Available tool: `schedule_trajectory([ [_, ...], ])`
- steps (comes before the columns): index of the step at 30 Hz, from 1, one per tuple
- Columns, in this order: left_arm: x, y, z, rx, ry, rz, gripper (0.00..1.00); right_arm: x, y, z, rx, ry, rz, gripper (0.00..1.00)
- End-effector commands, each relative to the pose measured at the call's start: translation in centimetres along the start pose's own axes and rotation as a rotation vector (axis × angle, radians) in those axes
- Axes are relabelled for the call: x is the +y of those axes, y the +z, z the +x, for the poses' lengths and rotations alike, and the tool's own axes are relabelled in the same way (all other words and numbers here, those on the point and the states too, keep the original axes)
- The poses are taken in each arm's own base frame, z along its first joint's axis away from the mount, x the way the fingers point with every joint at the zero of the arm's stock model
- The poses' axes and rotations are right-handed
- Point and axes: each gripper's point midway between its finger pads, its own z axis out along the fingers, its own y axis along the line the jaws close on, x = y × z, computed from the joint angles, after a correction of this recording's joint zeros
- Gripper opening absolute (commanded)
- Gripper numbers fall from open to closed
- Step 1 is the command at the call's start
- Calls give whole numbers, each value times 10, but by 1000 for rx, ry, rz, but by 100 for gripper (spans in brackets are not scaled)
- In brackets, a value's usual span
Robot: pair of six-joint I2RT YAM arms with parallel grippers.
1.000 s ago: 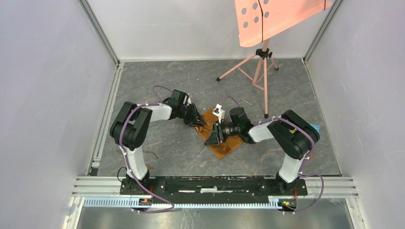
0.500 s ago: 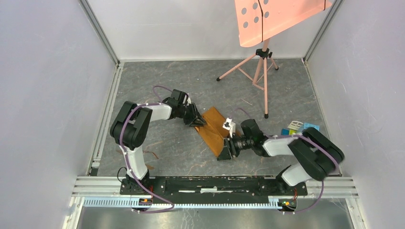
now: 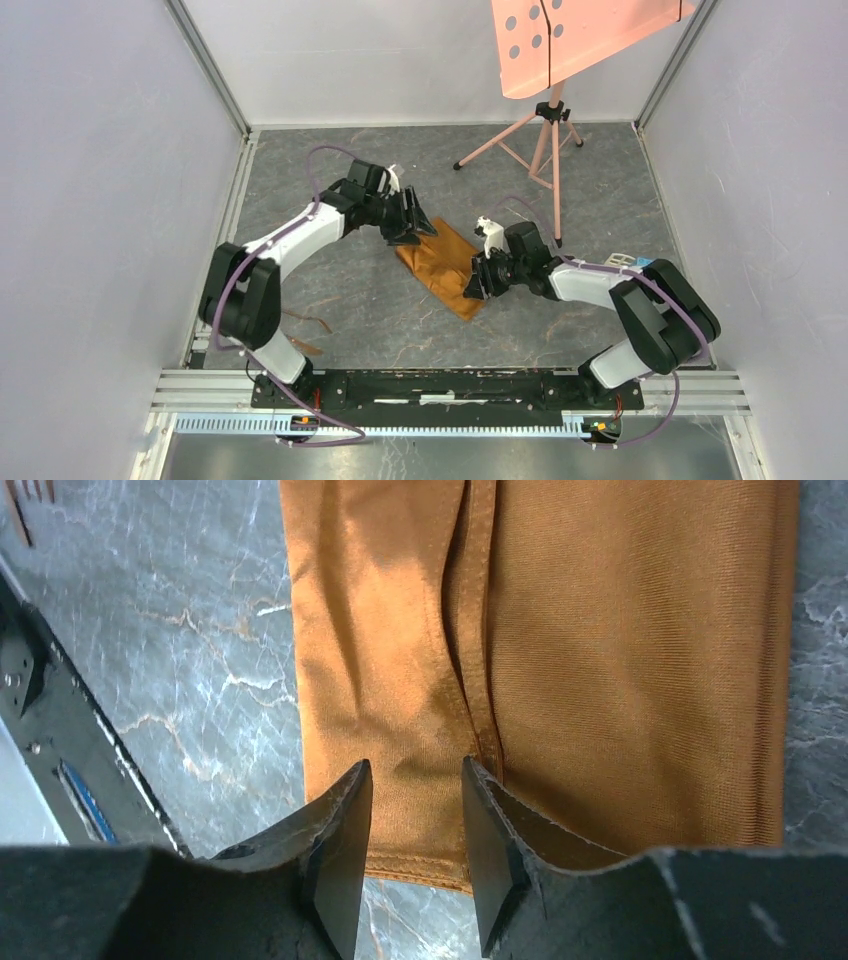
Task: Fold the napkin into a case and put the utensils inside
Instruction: Rotate the 2/3-rectangle-folded napkin at the center of the board.
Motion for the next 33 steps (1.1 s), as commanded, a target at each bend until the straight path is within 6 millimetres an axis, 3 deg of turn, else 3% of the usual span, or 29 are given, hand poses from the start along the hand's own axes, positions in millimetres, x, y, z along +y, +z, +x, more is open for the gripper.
schedule_trajectory([
  [1,-10,-37,8,-32,100,-38,64,-4,11,26,31,48,98,44],
  [3,-2,-46,14,-46,107,-79,65,18,16,34,12,101,75,44],
  [6,15,-58,27,-63,113,-148,67,80,24,37,-48,160,-64,46],
  [9,31,-67,41,-74,102,-198,69,161,22,15,-104,110,-303,51],
  [11,39,-69,53,-71,79,-206,71,179,12,-6,-144,33,-346,57],
  [14,47,-63,70,-57,31,-181,72,137,-3,-25,-167,-41,-182,70],
  [17,56,-49,79,-37,16,-182,73,73,-15,-24,-131,-32,-51,71],
  [22,86,-20,69,-4,2,-298,73,18,-24,-14,-76,-40,50,70],
  [28,87,13,36,-4,50,-314,72,6,-13,20,-81,87,33,65],
  [31,91,29,28,33,66,-333,70,18,-6,31,-101,147,-18,56],
  [33,95,27,22,19,102,-404,70,36,-1,30,-112,157,-73,53],
])
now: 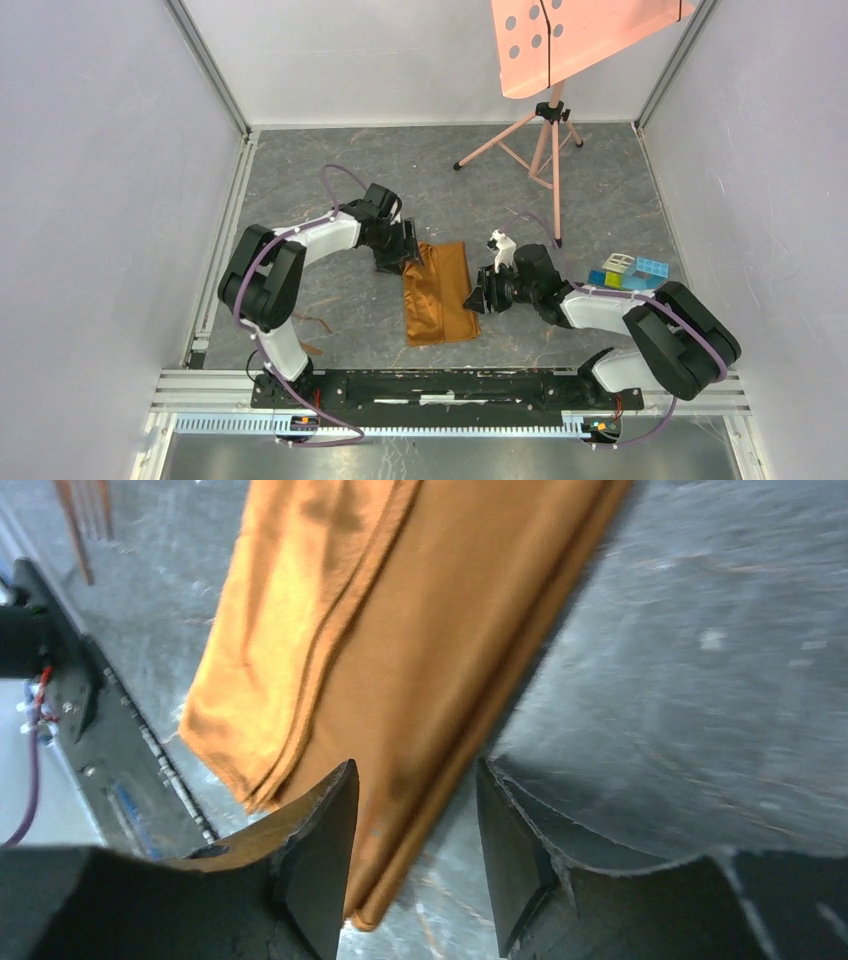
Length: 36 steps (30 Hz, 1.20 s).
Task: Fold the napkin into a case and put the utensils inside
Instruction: Rotate the 2/3-rectangle-folded napkin at the center of the board, then pick up the 2/3-rectangle-folded napkin at the center of the board.
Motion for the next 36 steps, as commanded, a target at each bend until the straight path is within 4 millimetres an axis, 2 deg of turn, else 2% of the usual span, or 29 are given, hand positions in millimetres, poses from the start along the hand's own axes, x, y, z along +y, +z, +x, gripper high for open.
schedule_trajectory([
  [1,3,-2,-29,-101,111,-125,73,33,10,13,-5,72,-123,52],
  [3,16,-21,-30,-160,115,-224,83,47,6,3,-39,108,-185,52],
  [5,20,-46,-25,-223,103,-279,86,42,-1,-7,-69,124,-157,57],
  [6,18,-59,-19,-252,111,-303,87,28,-5,-8,-68,135,-83,63],
  [8,4,-76,5,-269,112,-337,88,-6,-17,-16,-64,145,99,81],
  [9,-10,-82,17,-287,110,-330,88,-22,-25,-15,-45,135,186,86],
  [10,-21,-85,31,-288,79,-323,88,-30,-31,-24,-46,115,233,91],
  [11,-35,-86,48,-282,55,-308,88,-38,-38,-21,-10,104,269,93],
  [13,-64,-80,79,-269,56,-286,88,-50,-49,-24,15,109,310,98],
  [15,-90,-73,104,-253,87,-320,86,-65,-61,-27,10,124,360,98],
  [16,-95,-65,116,-238,117,-370,86,-73,-67,-28,2,133,385,98],
  [20,-126,-42,137,-199,220,-469,84,-101,-90,-26,-36,214,461,98],
  [22,-134,-30,144,-192,243,-476,84,-107,-96,-22,-47,249,459,98],
  [26,-132,-9,156,-153,238,-510,83,-112,-104,-19,-66,269,456,98],
  [33,-119,11,159,-156,244,-580,71,-104,-103,-11,-78,258,414,98],
  [36,-120,19,159,-153,260,-581,68,-106,-103,-5,-76,252,419,98],
])
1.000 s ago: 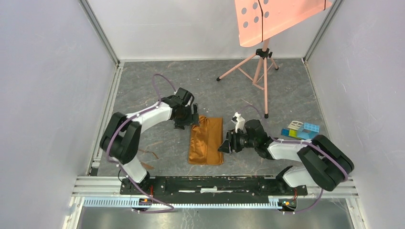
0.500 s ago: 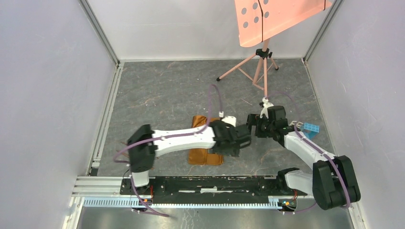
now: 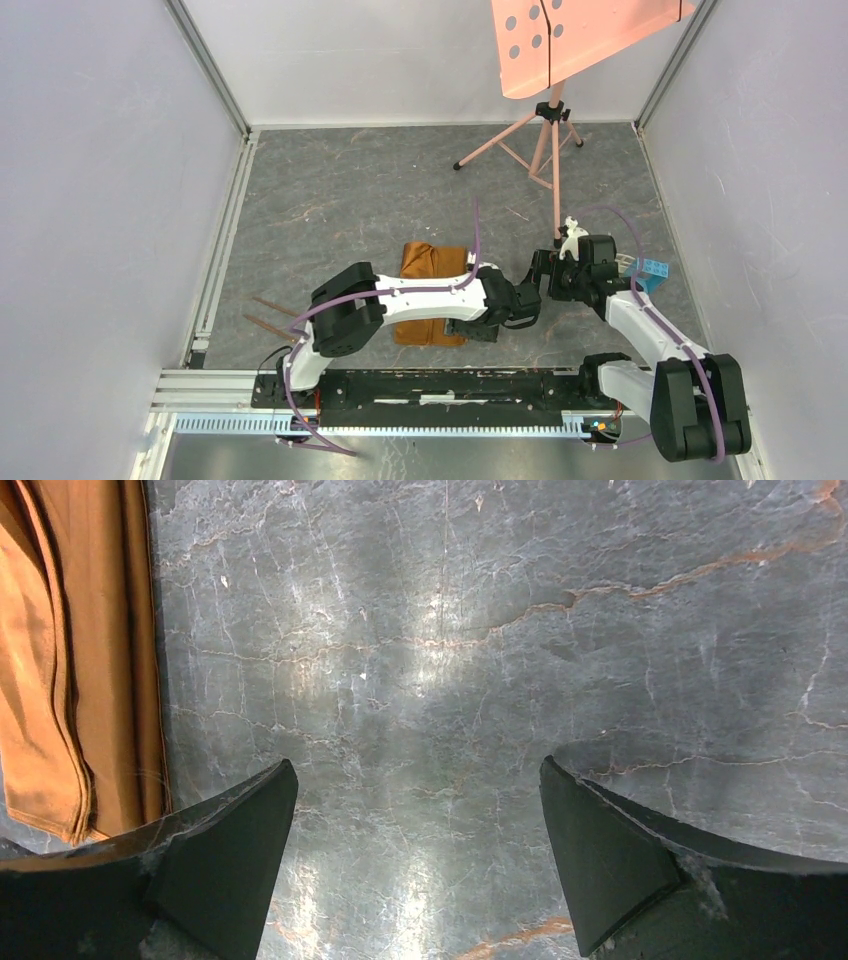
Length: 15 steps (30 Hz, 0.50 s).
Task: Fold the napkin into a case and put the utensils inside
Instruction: Pick up the 2/3-rectangle-folded napkin at the center of the board.
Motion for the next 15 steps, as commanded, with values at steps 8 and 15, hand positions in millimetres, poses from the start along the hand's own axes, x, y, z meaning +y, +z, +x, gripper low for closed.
schedule_trajectory([
  [8,2,25,-5,-29,-3,-59,53,8,6,21,15,-67,-109,98],
  [15,15,26,-4,-47,6,43,14,48,10,27,1,-59,-380,98],
])
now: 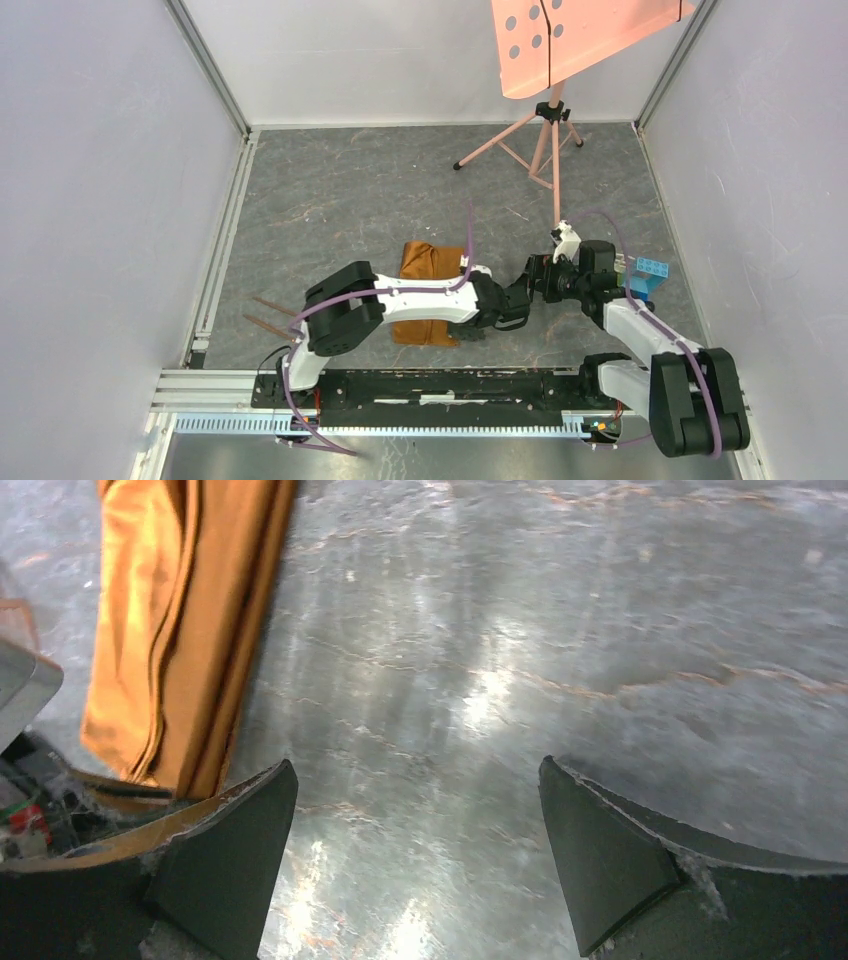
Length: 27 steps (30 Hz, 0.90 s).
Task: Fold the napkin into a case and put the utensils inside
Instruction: Pick up the 2/3-rectangle-folded napkin at the center of the board.
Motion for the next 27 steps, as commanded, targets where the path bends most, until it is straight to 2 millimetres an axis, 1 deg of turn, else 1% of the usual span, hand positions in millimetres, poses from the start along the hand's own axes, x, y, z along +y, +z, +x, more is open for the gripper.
schedule_trajectory([
  [1,9,-5,-7,-47,3,87,12,29,8,17,30,57,-205,98],
  [2,11,-7,-7,-52,4,109,10,35,9,16,21,77,-236,98],
  [5,16,-14,-7,-55,24,139,4,63,13,8,-6,101,-362,98],
  [6,17,-17,-7,-55,28,146,3,73,14,10,1,106,-395,98],
  [8,20,-21,-7,-58,31,159,2,89,18,7,-5,119,-437,98],
  [12,25,-28,-8,-55,34,185,2,115,24,13,9,175,-494,98],
  [14,27,-30,-8,-53,31,193,2,123,24,17,2,233,-520,98],
  [16,28,-32,-9,-56,31,199,2,125,27,20,5,269,-512,98],
  [18,29,-34,-9,-53,25,206,2,130,30,28,33,297,-508,98],
  [20,30,-36,-9,-56,27,211,2,135,28,34,33,344,-517,98],
  [23,33,-37,-9,-56,28,213,2,140,30,36,29,390,-518,98],
  [27,33,-38,-10,-57,28,219,2,144,40,37,37,427,-479,98],
])
